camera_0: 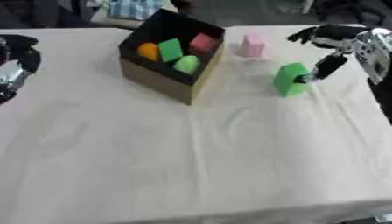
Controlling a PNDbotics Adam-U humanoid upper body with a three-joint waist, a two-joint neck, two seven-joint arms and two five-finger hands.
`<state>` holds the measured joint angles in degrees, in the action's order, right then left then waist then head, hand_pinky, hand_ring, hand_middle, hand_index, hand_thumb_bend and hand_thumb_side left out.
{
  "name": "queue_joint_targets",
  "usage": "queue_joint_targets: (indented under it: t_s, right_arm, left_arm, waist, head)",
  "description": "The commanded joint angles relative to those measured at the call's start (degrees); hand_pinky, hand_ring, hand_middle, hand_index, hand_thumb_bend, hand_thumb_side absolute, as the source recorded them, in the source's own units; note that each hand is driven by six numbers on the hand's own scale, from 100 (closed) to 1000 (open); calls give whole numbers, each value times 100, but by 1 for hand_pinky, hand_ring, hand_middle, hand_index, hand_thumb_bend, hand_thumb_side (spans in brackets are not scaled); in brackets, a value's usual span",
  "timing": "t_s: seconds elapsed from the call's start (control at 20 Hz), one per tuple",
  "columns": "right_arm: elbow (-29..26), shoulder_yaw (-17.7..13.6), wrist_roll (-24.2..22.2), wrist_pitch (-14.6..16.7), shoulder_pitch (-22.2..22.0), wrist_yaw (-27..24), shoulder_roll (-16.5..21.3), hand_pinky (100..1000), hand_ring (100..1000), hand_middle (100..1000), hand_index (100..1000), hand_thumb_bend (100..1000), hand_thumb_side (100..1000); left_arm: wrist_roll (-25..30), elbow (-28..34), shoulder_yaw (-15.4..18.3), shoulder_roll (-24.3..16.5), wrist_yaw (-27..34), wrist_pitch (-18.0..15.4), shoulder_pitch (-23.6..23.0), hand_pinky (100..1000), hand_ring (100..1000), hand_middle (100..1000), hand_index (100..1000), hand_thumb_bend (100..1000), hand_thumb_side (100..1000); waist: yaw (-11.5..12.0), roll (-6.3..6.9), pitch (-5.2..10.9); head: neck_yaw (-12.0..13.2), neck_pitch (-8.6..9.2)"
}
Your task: Pick up objects on the table and place them in the box.
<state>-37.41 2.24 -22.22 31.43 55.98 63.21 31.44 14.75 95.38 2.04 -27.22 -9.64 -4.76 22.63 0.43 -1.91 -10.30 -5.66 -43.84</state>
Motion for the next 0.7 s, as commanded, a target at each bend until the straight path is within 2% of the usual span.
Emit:
queue_joint_targets:
  t_s: [0.05,0.7]
  right_arm:
    - [123,-24,27,-18,46,214,65,820,873,910,1000,547,361]
    - [345,-59,57,-11,34,470,-80,818,871,900,1000,539,366]
  left_arm:
    - [18,67,60,-144,23,-14,46,831,676,601,785,363,687]
    - [37,71,54,-116,34,-26,51,831,678,601,785,360,687]
  waist:
    - [1,-6,29]
    - [24,32,25]
  head:
    - [-8,-28]
    - [-43,-28]
